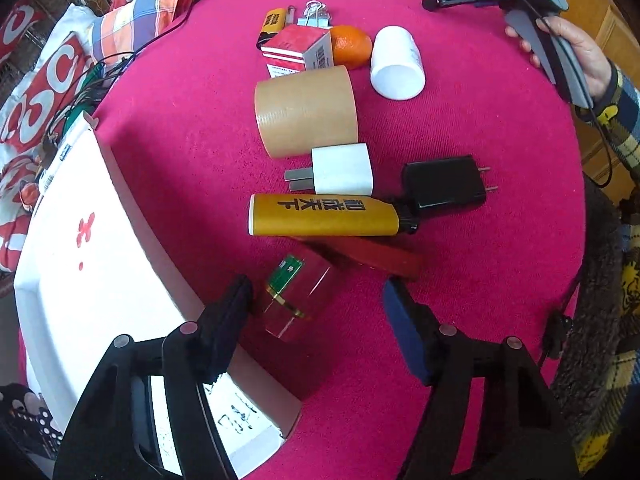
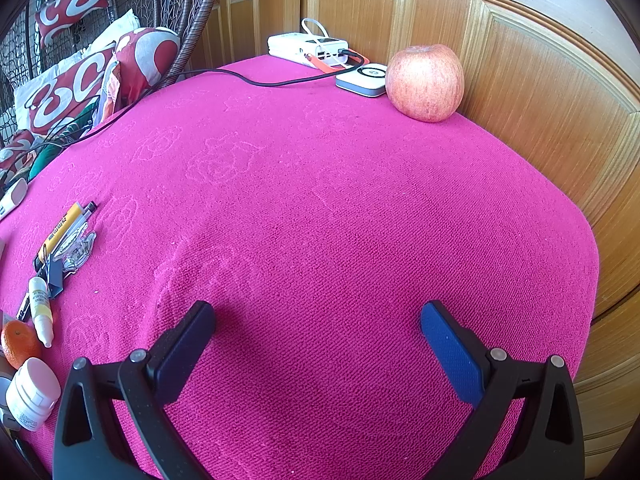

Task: Organize rigid objects
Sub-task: 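Lower the left tool onto the red tin can and close it, then grasp the white pill bottle with the right tool while the left tool holds the tin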

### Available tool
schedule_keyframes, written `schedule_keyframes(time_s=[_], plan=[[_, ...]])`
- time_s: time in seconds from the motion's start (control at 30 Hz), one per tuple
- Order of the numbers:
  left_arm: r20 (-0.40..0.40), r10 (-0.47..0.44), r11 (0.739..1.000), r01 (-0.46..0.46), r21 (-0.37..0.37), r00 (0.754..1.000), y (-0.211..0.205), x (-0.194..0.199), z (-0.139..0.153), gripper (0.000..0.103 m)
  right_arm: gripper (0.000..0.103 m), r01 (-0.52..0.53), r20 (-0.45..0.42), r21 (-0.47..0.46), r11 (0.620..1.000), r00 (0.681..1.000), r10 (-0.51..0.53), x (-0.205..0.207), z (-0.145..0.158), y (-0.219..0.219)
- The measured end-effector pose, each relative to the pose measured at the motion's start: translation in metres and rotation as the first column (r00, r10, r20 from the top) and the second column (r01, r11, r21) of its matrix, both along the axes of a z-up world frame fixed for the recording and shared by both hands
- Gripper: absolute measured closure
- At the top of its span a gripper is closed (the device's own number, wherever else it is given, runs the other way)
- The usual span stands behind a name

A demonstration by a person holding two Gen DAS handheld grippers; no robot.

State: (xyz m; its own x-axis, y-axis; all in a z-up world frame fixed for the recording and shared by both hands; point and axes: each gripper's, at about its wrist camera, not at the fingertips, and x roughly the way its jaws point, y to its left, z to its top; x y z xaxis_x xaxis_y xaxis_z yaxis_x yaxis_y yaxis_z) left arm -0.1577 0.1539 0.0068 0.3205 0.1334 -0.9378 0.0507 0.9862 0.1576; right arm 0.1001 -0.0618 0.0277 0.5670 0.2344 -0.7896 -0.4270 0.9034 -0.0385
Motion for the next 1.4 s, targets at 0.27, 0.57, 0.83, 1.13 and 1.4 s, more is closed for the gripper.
schedule_keyframes(time_s=[0.27, 0.57, 0.83, 1.13, 1.4], plan=[[0.093, 0.075, 0.997, -0.073, -0.028, 0.993, -0.015, -0.012, 0.004, 0.071, 0.0, -0.196, -0.032, 0.379, 0.905, 0.974, 0.224, -0.028, 0.019, -0.022], [0.301, 0.271, 0.959, -0.229, -0.17, 0.914, -0.029, -0.036, 0.023, 0.072, 0.0, -0.641, 0.114, 0.278, 0.715, 0.761, 0.638, -0.122, 0.035, 0.04], [0.335, 0.31, 0.949, -0.269, -0.165, 0.89, -0.038, -0.044, 0.022, 0.072, 0.011, -0.7, 0.078, 0.07, 0.711, 0.715, 0.695, -0.147, 0.013, 0.092], [0.324, 0.304, 0.952, -0.272, -0.143, 0.896, -0.038, -0.049, 0.017, 0.072, 0.043, -0.667, 0.009, 0.138, 0.732, 0.74, 0.672, -0.134, 0.003, 0.077], [0.284, 0.352, 0.935, -0.318, -0.159, 0.892, -0.034, -0.048, 0.0, 0.072, 0.043, -0.67, 0.022, 0.123, 0.732, 0.739, 0.673, -0.14, 0.004, 0.077]])
